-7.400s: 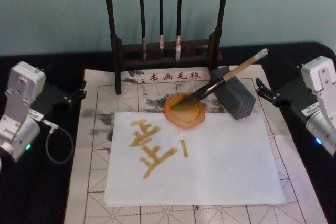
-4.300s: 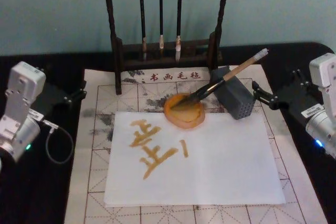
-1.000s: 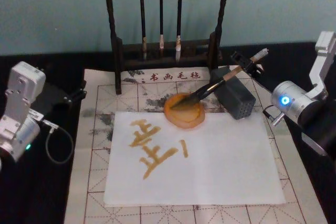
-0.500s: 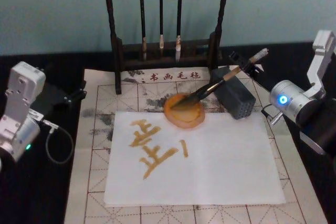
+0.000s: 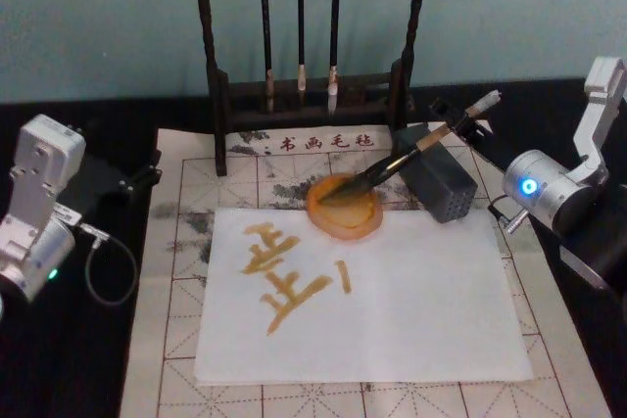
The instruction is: Pick up the brush from the inkstone, write on the paper, then place the brush back to its original position.
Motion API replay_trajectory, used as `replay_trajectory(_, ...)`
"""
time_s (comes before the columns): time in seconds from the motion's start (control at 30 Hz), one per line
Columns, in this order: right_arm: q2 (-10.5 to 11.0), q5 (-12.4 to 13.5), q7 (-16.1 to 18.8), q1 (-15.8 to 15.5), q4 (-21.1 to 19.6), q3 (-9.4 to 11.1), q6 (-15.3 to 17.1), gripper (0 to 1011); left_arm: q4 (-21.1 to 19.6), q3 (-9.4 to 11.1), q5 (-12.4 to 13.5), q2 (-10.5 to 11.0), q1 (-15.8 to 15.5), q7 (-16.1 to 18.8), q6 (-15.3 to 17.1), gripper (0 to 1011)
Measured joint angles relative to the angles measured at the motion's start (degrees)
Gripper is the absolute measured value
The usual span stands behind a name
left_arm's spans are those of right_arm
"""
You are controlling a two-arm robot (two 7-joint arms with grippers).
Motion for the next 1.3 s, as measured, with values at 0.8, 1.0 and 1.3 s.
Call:
replay_trajectory(0.8,-0.03,-0.02,0.01,-0.09,-0.1,0.09,0.07,198,0.0,0.0,0.0,0.0,0.0,0.0,0.0,1001)
replay_trajectory(1.0,-0.03,-0.04,0.01,-0.08,-0.1,0.09,0.06,198,0.0,0.0,0.0,0.0,0.0,0.0,0.0,1001)
replay_trajectory(1.3,-0.03,-0.06,0.0,-0.09,-0.1,0.09,0.06,198,0.0,0.0,0.0,0.0,0.0,0.0,0.0,1001)
